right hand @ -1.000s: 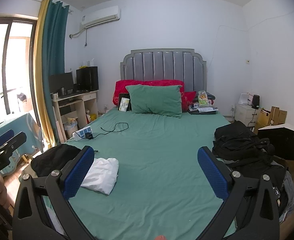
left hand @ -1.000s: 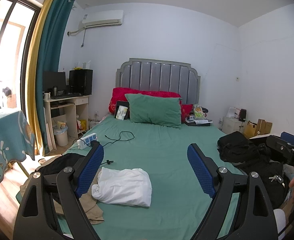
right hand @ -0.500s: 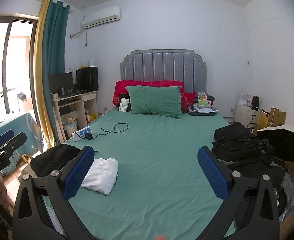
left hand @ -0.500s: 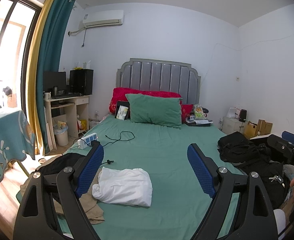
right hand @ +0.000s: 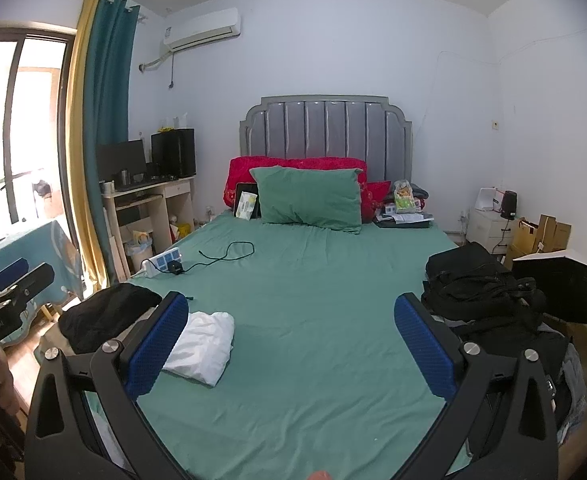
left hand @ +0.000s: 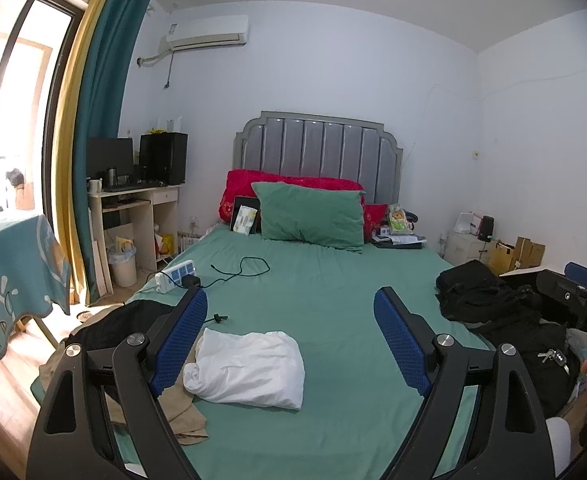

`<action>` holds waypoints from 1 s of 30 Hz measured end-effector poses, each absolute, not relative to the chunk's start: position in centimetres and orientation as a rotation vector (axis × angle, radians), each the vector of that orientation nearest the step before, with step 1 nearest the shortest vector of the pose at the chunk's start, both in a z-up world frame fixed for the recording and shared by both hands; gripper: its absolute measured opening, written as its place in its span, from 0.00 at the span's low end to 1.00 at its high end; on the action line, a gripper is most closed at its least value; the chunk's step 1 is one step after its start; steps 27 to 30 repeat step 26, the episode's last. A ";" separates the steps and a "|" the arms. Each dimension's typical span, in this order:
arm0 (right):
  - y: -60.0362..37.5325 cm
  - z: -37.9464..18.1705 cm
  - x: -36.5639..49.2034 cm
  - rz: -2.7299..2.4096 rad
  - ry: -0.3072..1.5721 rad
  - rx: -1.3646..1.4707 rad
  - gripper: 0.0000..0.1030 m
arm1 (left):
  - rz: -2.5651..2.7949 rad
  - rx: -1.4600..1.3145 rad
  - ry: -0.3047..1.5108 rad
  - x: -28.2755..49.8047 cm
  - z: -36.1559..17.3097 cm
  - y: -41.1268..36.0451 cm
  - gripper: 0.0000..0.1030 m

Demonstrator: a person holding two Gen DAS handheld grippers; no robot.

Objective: Fold large clothes

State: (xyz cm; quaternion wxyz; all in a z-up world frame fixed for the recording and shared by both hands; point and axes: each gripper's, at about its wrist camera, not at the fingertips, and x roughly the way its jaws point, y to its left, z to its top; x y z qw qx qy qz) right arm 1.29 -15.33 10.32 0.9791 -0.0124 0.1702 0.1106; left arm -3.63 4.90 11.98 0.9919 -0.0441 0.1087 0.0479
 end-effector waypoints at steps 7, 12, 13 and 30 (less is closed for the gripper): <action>-15.4 10.1 1.3 0.221 0.352 -0.027 0.99 | 0.094 -0.091 0.223 -3.4 11.8 5.0 0.85; -15.3 10.2 1.5 0.218 0.355 -0.026 0.99 | 0.090 -0.093 0.226 -3.1 11.7 4.9 0.85; -15.3 10.1 1.5 0.217 0.356 -0.025 0.99 | 0.090 -0.092 0.227 -3.1 11.7 5.0 0.85; -15.2 8.9 3.1 0.222 0.387 -0.020 0.99 | 0.080 -0.081 0.245 -2.0 11.0 4.6 0.85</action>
